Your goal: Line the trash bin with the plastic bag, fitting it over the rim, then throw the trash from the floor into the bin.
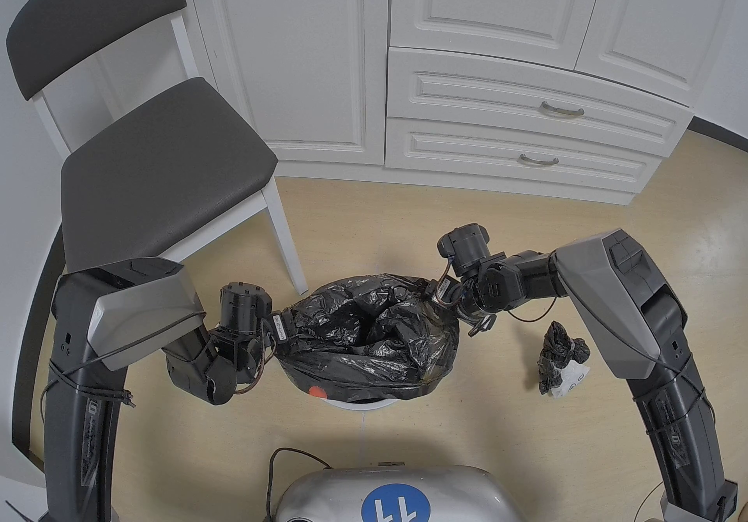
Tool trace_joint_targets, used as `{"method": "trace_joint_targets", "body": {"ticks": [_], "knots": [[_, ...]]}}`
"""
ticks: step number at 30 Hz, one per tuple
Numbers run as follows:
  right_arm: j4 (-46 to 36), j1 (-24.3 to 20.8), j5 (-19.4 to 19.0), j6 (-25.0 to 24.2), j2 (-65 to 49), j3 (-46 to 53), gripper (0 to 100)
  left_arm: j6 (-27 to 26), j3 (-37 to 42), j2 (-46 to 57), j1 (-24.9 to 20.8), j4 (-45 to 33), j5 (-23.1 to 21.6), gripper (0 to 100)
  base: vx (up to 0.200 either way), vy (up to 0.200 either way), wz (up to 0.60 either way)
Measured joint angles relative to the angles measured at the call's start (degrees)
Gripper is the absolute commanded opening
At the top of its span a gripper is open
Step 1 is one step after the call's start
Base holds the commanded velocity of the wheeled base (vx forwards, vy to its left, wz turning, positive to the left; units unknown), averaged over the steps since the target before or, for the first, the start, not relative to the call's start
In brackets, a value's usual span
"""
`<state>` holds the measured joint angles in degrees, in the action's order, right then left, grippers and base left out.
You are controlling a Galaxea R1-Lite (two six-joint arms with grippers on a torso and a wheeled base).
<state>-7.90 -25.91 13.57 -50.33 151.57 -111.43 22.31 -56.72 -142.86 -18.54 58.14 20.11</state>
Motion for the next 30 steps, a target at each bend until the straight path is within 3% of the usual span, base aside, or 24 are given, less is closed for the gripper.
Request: {"method": "trace_joint_targets", "body": {"ticks": [16, 21, 30], "knots": [[-6.30, -0.09, 0.39, -0.62, -0.99, -2.45, 100, -0.33, 0.74, 0.41, 0.44, -1.76, 0.00, 100, 0.000, 0.000, 0.00], [-6.38, -0.22, 0.06, -0.09, -4.53, 0.50, 100, -0.44, 1.90, 2.51, 0.55, -2.57, -0.09, 100, 0.000, 0.000, 0.00], [-5.84, -2.23, 0.50, 5.50, -12.76, 11.06, 100, -0.77, 4.55, 7.58, 0.20, -4.46, -0.39, 100, 0.000, 0.000, 0.00]]}}
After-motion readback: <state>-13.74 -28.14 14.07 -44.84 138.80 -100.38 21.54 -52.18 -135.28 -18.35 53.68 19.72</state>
